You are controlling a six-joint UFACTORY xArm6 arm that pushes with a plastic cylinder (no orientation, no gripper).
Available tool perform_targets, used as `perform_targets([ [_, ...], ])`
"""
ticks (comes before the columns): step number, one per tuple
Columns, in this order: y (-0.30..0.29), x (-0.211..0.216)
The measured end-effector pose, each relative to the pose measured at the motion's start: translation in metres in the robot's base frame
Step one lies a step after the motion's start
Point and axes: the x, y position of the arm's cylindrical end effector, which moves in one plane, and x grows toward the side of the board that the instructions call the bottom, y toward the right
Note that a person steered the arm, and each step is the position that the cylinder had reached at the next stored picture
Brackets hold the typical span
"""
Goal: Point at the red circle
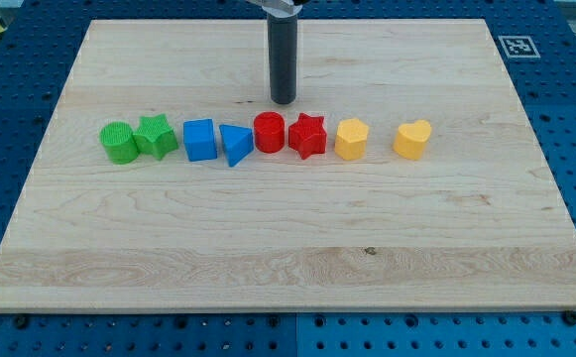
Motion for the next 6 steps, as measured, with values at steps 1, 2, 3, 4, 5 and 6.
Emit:
perform_targets([
  [1, 0.000, -0.003],
  [2, 0.000, -0.005],
  [3, 0.000, -0.006],
  [4, 0.000, -0.007],
  [5, 0.001, 0.035],
  [6, 0.001, 0.036],
])
